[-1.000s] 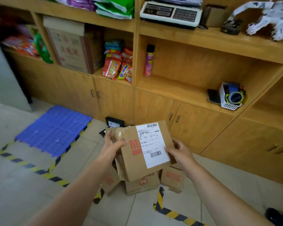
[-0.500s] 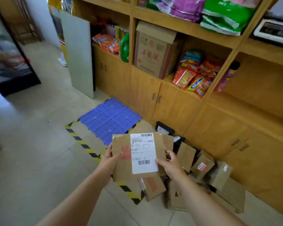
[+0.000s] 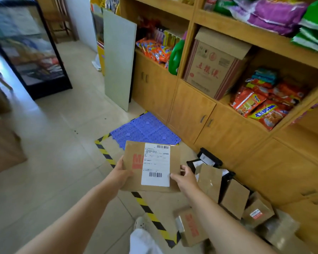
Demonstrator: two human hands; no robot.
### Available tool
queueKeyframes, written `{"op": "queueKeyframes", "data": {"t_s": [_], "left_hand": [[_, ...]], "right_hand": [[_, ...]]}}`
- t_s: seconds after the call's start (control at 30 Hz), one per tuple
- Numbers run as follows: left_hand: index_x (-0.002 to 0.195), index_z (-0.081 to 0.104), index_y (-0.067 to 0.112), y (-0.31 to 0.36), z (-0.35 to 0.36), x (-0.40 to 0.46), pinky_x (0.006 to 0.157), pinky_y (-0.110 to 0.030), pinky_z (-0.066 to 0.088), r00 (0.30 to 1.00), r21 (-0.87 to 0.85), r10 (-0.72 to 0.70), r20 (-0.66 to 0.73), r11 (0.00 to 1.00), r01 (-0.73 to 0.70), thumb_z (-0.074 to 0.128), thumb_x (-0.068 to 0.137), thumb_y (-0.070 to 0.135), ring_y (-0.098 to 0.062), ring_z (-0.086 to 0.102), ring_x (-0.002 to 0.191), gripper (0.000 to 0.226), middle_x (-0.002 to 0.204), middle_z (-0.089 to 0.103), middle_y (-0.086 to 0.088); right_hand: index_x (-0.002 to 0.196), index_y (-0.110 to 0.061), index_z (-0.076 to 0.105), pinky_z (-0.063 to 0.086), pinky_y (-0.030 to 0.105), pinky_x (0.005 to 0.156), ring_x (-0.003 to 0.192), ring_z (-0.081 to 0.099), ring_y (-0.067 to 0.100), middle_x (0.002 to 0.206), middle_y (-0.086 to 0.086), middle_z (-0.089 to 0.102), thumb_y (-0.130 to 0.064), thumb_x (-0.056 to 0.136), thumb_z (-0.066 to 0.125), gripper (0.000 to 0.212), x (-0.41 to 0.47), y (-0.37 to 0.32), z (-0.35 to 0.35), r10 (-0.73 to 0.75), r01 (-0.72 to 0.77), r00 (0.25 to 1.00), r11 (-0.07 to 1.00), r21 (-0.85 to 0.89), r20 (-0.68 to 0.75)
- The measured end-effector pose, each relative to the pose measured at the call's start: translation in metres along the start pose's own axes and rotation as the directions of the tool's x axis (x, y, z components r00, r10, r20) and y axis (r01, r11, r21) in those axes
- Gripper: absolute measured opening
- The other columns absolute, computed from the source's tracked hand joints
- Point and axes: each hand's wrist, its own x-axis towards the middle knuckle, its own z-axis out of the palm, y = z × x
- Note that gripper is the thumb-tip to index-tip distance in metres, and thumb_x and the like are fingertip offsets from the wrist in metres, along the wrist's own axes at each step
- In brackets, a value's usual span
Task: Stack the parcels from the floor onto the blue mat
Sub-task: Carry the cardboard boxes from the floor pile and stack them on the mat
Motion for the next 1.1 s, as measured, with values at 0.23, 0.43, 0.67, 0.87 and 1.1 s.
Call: {"op": "queueKeyframes", "data": {"t_s": [0.23, 0.43, 0.67, 0.87, 1.1], "left_hand": [[0.146, 0.025, 0.035, 0.062, -0.054, 0.098, 0.097, -0.044, 0.043, 0.994, 0.173, 0.005, -0.113, 0.985, 0.015, 0.050, 0.087, 0.000, -0.029, 0.039, 0.117, 0.073, 0.135, 0.028, -0.007], [0.143, 0.025, 0.046, 0.111, -0.102, 0.165, 0.095, -0.044, 0.047, 0.995, 0.194, 0.024, -0.092, 0.981, -0.006, 0.046, 0.082, 0.001, -0.026, 0.037, 0.123, 0.079, 0.126, 0.036, -0.001], [0.144, 0.025, 0.037, 0.154, -0.167, 0.235, 0.069, -0.026, 0.049, 1.000, 0.128, 0.011, -0.010, 0.992, -0.010, 0.040, 0.081, -0.009, -0.021, 0.054, 0.108, 0.080, 0.124, 0.052, -0.001], [0.148, 0.021, 0.034, 0.202, -0.239, 0.318, 0.086, -0.031, 0.038, 0.998, 0.208, 0.062, -0.023, 0.977, -0.056, 0.040, 0.087, -0.003, -0.019, 0.037, 0.108, 0.074, 0.136, 0.029, -0.003], [0.150, 0.018, 0.028, 0.253, -0.312, 0.407, 0.085, -0.027, 0.037, 0.993, 0.336, 0.076, 0.094, 0.936, -0.104, 0.039, 0.091, 0.000, -0.020, 0.038, 0.114, 0.069, 0.141, 0.026, -0.003]], "right_hand": [[0.112, -0.019, 0.043, 0.042, 0.024, 0.065, 0.097, 0.055, 0.017, 0.111, 0.002, 0.058, -0.011, 0.087, 0.059, 0.031, 0.091, -0.065, 0.064, 0.025, -0.027, 0.999, 0.999, 0.048, 0.045], [0.118, -0.017, 0.045, 0.042, 0.030, 0.072, 0.098, 0.056, 0.020, 0.115, 0.003, 0.058, -0.010, 0.085, 0.056, 0.035, 0.157, -0.128, 0.112, 0.032, -0.031, 0.999, 0.999, -0.007, 0.029], [0.120, -0.017, 0.044, 0.042, 0.030, 0.071, 0.099, 0.053, 0.021, 0.111, 0.001, 0.053, -0.013, 0.087, 0.057, 0.035, 0.219, -0.193, 0.176, 0.034, -0.032, 0.999, 0.998, -0.061, 0.026], [0.112, -0.019, 0.043, 0.051, 0.036, 0.077, 0.098, 0.054, 0.021, 0.107, 0.000, 0.053, -0.016, 0.088, 0.062, 0.032, 0.263, -0.258, 0.255, 0.065, -0.065, 0.998, 0.998, 0.009, -0.022], [0.114, -0.022, 0.043, 0.046, 0.032, 0.076, 0.101, 0.056, 0.021, 0.111, 0.001, 0.055, -0.019, 0.086, 0.065, 0.036, 0.311, -0.311, 0.330, 0.107, -0.103, 0.992, 0.993, 0.060, -0.063]]}}
